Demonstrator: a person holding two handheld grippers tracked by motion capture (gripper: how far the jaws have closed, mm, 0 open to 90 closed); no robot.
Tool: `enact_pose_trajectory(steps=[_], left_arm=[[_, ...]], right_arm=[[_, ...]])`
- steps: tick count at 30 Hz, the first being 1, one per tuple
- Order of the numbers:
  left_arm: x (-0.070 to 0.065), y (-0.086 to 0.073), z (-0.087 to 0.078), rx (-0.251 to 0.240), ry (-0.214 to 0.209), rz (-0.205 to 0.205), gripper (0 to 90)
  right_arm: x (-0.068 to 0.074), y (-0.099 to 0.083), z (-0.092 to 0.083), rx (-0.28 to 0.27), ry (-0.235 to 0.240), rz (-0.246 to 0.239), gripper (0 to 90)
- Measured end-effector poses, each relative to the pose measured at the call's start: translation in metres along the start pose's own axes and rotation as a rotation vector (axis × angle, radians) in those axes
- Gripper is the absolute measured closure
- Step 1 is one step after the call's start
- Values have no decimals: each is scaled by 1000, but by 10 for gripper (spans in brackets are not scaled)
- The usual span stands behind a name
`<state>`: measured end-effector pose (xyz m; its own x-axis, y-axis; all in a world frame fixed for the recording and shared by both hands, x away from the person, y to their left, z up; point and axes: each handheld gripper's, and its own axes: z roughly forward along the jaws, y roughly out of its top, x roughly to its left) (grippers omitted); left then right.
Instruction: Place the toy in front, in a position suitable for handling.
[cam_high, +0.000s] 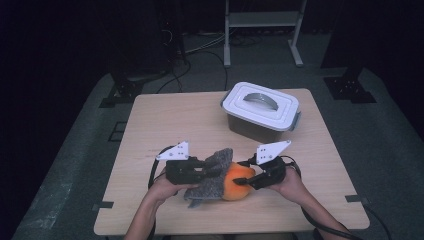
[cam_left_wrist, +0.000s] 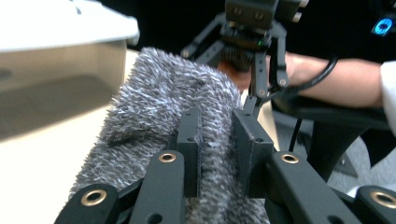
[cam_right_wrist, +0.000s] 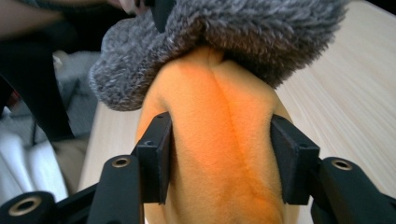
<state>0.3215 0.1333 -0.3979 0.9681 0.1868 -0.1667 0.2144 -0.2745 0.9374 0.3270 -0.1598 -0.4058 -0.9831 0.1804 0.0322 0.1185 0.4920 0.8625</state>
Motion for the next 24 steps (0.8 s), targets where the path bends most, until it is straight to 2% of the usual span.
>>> enact_pose_trajectory(steps=[2, 8, 11, 14, 17, 19, 22, 24], left_arm=[[1, -2, 1, 5, 5, -8, 739], [5, -11, 9, 63, 17, -17, 739], [4, -12, 15, 59, 6, -23, 739], [3, -9, 20, 54, 5, -19, 739], [2, -8, 22, 50, 2, -19, 739], [1, -8, 23, 45, -5, -24, 738], [-1, -8, 26, 48, -20, -20, 739], [-3, -7, 28, 53, -24, -12, 738]], right_arm=[[-2, -2, -3, 10, 2, 3, 426], [-13, -13, -18, 40, -17, 27, 391], [-14, -16, -26, 63, -43, 48, 366], [-11, -11, -30, 95, -77, 55, 318], [-3, -2, -32, 133, -114, 5, 311], [2, 1, -31, 139, -105, -4, 290], [3, 4, -25, 135, -66, 37, 228], [3, 6, -21, 145, -64, 41, 220]])
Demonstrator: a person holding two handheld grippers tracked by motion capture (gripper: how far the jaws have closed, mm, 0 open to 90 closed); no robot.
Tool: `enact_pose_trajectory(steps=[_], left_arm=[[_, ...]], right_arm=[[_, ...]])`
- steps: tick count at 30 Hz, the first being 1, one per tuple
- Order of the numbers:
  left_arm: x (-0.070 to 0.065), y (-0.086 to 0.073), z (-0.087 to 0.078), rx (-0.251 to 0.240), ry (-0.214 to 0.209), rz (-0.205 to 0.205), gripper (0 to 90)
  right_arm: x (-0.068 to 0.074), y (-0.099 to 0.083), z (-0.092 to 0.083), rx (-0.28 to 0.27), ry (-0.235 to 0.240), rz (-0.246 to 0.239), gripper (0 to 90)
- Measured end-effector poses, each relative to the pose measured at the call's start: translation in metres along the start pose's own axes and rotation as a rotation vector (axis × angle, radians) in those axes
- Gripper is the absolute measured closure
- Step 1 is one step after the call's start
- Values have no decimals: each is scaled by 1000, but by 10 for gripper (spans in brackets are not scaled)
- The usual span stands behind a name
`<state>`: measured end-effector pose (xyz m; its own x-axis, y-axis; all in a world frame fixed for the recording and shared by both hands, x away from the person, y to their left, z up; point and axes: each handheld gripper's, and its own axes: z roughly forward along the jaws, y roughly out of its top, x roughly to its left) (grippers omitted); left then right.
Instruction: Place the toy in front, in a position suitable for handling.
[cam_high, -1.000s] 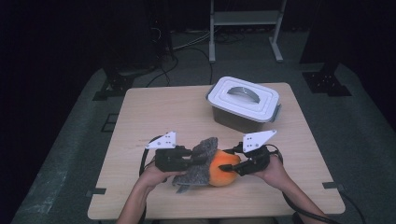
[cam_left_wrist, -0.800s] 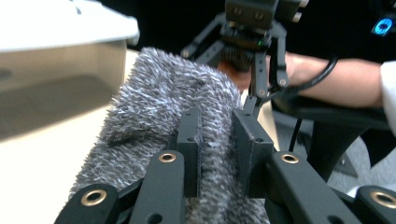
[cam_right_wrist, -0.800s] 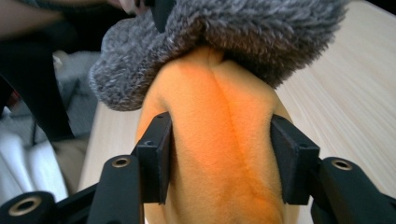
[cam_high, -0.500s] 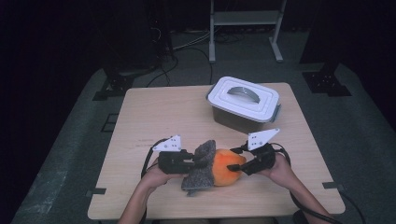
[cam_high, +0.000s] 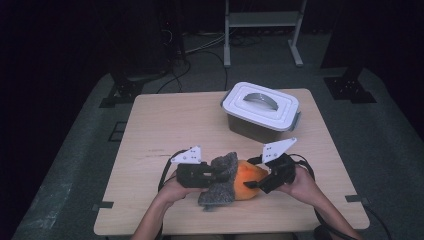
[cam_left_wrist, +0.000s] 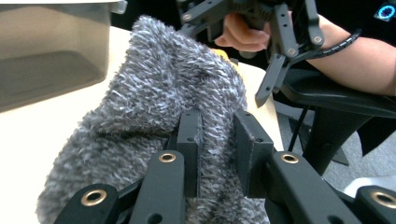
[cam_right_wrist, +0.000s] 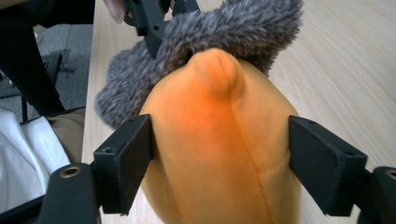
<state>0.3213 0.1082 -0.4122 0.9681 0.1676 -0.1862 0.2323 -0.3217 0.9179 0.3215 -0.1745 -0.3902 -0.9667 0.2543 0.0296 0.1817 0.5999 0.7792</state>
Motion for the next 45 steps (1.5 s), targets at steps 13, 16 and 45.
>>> enact_pose_trajectory(steps=[13, 16, 45], left_arm=[[-9, 18, -21, -58, -28, 42, 739], [-9, 16, -21, -20, 2, 49, 739], [0, 5, -12, 40, 23, 22, 736]], right_arm=[[0, -2, 9, -163, 82, -21, 470], [-1, -1, 11, -174, 102, -18, 468], [-12, -12, 10, -109, 94, 43, 467]])
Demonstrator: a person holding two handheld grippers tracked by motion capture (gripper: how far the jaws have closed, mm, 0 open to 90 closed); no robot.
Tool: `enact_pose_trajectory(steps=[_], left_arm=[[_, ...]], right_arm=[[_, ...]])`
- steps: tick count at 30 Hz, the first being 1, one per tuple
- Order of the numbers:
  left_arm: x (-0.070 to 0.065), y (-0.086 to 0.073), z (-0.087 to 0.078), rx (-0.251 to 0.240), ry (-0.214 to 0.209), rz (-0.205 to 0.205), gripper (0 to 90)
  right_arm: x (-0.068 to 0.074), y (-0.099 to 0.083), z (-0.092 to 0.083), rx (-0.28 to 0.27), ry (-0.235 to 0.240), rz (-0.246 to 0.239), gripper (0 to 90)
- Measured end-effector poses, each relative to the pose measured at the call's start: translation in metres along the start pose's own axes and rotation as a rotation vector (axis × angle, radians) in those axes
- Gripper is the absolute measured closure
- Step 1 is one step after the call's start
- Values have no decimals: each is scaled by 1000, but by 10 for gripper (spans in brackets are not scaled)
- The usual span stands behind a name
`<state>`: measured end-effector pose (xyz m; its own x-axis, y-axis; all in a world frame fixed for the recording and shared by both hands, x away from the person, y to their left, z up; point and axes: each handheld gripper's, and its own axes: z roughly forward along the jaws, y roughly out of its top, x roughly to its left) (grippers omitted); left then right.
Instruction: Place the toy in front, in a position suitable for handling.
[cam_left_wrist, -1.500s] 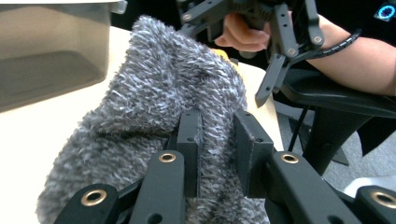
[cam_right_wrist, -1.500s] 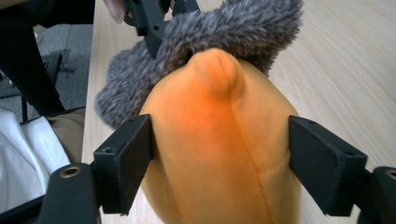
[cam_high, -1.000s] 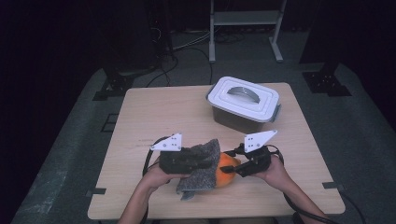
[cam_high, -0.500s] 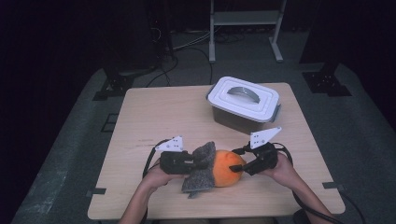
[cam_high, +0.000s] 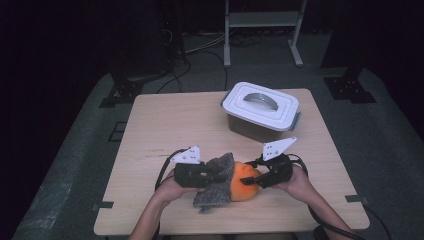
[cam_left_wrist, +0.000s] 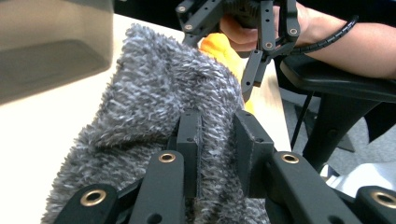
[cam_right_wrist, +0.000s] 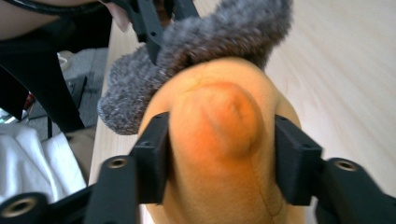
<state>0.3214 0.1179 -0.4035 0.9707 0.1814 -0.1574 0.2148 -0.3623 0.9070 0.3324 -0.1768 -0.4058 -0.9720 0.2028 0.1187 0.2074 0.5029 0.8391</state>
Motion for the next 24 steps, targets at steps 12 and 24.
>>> enact_pose_trajectory(steps=[12, 24], left_arm=[[1, -1, -1, -12, -32, -4, 742], [5, -8, 1, 10, 18, -33, 740]], right_arm=[[-2, -4, 11, 8, 81, -43, 449], [-17, -16, -14, 40, 21, 50, 309]])
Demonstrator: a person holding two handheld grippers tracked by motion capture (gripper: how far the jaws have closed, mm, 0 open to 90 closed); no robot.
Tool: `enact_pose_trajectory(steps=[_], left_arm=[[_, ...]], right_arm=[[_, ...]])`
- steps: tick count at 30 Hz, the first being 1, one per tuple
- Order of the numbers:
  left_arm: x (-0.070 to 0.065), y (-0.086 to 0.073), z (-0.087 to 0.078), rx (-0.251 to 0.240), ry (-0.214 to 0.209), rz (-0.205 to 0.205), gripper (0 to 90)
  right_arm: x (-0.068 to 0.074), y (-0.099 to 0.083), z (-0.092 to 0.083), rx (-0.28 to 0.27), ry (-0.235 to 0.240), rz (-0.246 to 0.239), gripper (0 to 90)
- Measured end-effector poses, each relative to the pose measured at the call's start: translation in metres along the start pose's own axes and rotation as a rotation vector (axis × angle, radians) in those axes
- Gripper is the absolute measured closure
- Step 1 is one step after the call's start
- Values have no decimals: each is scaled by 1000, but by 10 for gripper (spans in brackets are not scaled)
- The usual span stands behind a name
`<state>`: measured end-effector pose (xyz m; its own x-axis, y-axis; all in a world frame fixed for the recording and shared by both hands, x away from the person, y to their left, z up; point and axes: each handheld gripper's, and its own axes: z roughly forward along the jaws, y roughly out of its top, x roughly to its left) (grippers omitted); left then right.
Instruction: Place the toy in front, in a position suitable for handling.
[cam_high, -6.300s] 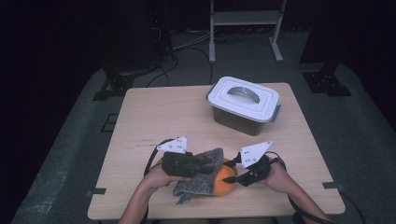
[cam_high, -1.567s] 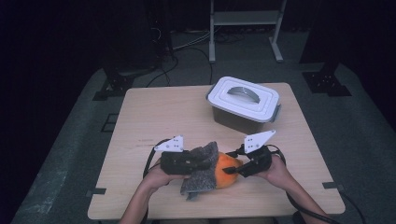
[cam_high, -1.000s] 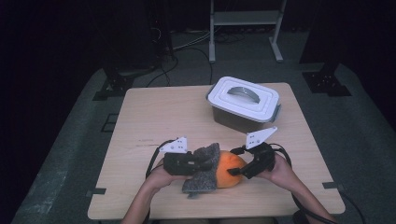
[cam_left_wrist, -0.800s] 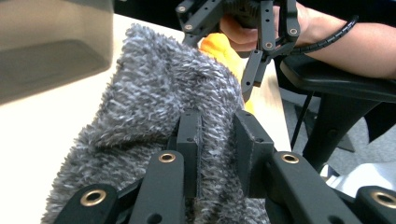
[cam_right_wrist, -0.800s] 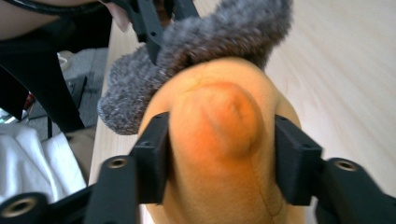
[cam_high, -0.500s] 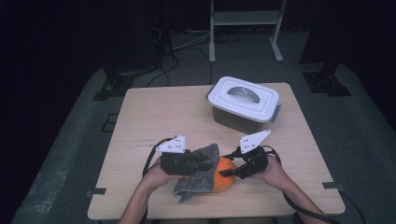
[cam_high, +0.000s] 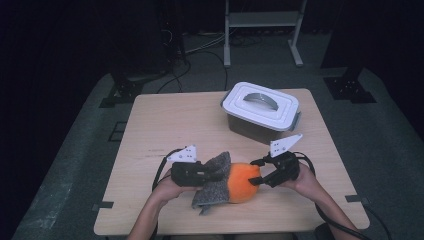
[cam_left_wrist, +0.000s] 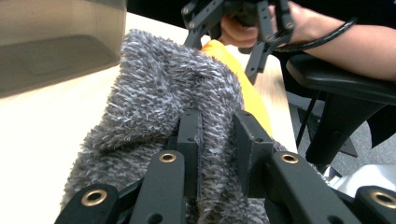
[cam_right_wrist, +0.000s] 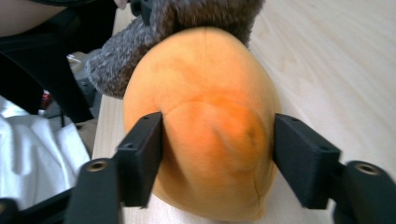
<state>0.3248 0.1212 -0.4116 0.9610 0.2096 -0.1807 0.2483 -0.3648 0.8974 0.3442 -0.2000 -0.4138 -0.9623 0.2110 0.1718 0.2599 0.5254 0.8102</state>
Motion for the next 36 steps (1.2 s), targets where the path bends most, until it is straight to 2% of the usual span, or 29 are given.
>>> enact_pose_trajectory(steps=[1, 4, 6, 8, 12, 14, 16, 20, 25, 27, 30, 31, 33, 35, 36], left_arm=[[-1, 1, 2, -2, -7, 6, 740], [-5, 5, 7, -2, -27, 16, 740], [-9, 8, 10, 5, -38, 31, 739], [-11, 9, 11, 25, -29, 48, 739], [-4, 4, 5, 11, -16, 18, 739], [-1, 2, 2, 9, -6, 6, 735], [2, -1, 1, 5, -11, -5, 730], [2, -4, 7, -15, -54, -30, 732], [-2, -2, 12, -21, -88, -30, 732], [-5, 0, 15, -28, -107, -29, 732], [-10, 2, 21, -16, -120, -13, 732], [-10, 2, 21, -7, -115, -9, 732], [-8, -1, 19, -4, -107, -19, 732], [-6, -2, 16, -20, -104, -30, 732], [-6, -1, 15, -21, -101, -26, 732]], right_arm=[[3, 3, -2, 0, -15, -13, 304], [10, 13, -2, -17, -19, -21, 279], [16, 19, 5, 2, -20, -40, 262], [20, 22, 14, 43, -30, -72, 260], [19, 17, 16, 50, -9, -105, 387], [18, 14, 11, 66, 7, -138, 413], [16, 9, 5, 65, 35, -147, 419], [9, 2, -4, 60, 52, -118, 391], [14, 11, -2, 68, 46, -66, 274], [17, 16, 2, 58, 62, -46, 251], [26, 24, 14, 91, 48, -66, 210], [28, 25, 21, 118, 32, -79, 226], [28, 24, 25, 132, 21, -75, 311], [28, 22, 23, 112, 11, -101, 440], [29, 22, 21, 97, 10, -111, 472]])
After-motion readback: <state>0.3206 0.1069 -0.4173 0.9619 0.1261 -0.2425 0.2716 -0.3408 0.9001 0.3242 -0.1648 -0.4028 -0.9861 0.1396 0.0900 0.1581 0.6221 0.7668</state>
